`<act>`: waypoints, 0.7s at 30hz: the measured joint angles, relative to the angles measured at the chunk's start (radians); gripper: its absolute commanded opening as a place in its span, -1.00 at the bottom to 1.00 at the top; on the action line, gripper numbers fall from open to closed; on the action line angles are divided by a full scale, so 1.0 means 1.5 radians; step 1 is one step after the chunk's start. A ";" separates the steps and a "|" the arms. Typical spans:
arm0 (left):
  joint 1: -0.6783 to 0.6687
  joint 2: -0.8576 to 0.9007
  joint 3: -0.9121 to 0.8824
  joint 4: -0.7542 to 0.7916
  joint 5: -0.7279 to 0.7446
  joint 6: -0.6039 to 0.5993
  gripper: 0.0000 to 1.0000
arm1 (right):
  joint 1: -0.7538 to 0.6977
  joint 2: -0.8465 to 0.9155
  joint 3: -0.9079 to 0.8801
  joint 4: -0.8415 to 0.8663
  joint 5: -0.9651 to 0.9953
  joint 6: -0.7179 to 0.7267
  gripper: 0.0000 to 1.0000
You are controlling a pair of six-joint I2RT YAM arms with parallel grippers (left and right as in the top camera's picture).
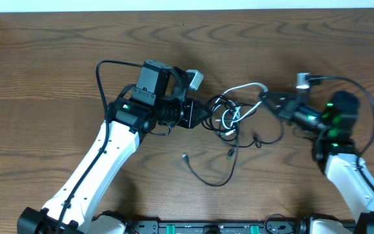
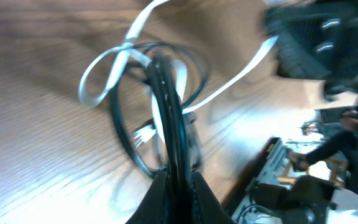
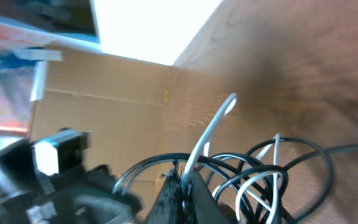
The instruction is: Untangle cables
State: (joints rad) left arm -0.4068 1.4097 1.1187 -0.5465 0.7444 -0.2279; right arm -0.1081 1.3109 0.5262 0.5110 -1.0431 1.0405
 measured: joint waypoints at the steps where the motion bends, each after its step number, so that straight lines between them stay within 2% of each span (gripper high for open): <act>1: 0.000 0.000 0.000 -0.006 -0.014 0.000 -0.84 | -0.025 0.000 0.000 0.022 -0.020 0.010 -0.98; 3: 0.000 0.000 0.000 -0.016 -0.038 0.000 -0.76 | -0.062 -0.001 0.000 0.063 -0.053 0.031 -0.98; 5: 0.000 0.000 0.000 -0.023 -0.063 0.001 -0.23 | -0.096 -0.002 -0.001 0.122 -0.087 0.066 -0.98; 6: 0.000 0.000 0.000 -0.025 -0.076 0.001 0.64 | -0.107 -0.002 -0.001 0.146 -0.099 0.081 -0.98; 7: 0.000 0.000 0.000 -0.026 -0.085 0.002 0.83 | -0.116 -0.002 -0.001 0.173 -0.112 0.097 -0.98; 11: 0.000 0.000 0.000 -0.027 -0.112 -0.006 0.85 | -0.125 -0.003 -0.001 0.250 -0.146 0.144 -0.98; 21: -0.001 0.000 0.000 -0.033 -0.129 -0.021 0.86 | -0.125 -0.003 -0.001 0.253 -0.118 0.155 -0.98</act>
State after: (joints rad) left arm -0.4080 1.4097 1.1187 -0.5953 0.5507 -0.2588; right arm -0.2955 1.3060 0.5243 0.8902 -1.2198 1.2724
